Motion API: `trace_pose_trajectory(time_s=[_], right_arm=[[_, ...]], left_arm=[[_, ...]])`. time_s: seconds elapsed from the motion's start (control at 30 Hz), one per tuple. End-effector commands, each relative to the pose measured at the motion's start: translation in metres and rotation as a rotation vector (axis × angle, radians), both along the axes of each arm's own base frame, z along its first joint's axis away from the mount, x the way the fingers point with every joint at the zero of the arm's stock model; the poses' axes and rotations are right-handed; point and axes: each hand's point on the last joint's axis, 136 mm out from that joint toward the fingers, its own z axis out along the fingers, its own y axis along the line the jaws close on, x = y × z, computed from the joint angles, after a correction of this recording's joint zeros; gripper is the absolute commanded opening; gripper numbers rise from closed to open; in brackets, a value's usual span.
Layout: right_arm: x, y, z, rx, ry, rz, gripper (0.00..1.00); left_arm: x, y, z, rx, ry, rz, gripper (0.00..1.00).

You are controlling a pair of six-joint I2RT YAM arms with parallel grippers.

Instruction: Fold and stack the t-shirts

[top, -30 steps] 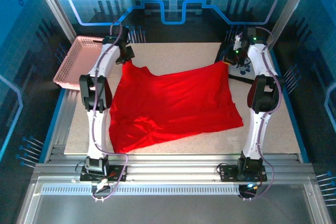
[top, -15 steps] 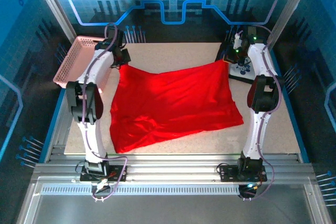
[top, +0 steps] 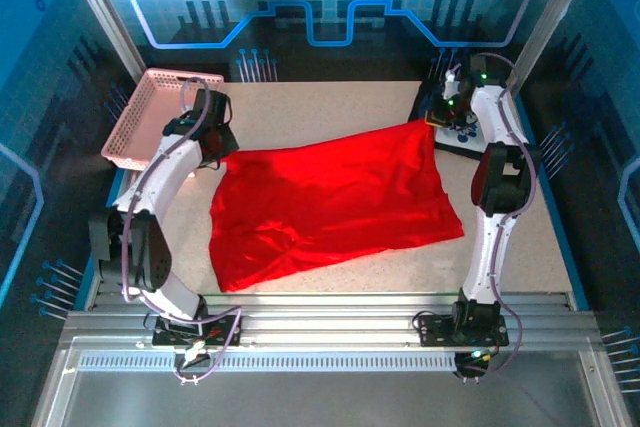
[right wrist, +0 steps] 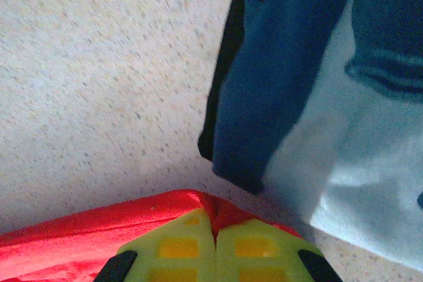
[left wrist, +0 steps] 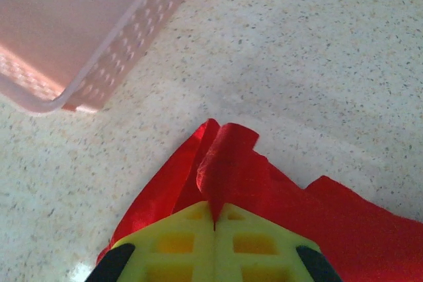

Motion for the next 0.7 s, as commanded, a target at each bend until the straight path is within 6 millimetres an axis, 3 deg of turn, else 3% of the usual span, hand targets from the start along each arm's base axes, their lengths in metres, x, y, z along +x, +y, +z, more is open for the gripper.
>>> trace_pose_trajectory(time_s=[0.0,0.27,0.47,0.67], right_arm=[[-0.012,-0.005,0.014,-0.048,-0.012,0.002,0.0],[-0.029,-0.008,0.012,-0.062,0.008,-0.019,0.0],[-0.052,-0.026,0.008,-0.121,0.046,-0.097,0.0],[-0.065,-0.046,0.014,-0.189,0.019,-0.19,0.0]], left_arm=[[-0.02,0.006,0.009,0.012,-0.033,0.063,0.0],[-0.068,-0.002,-0.004,-0.015,0.028,0.108,0.0],[-0.106,0.0,-0.022,-0.049,0.078,0.199,0.0],[-0.118,-0.007,-0.034,-0.07,0.105,0.205,0.0]])
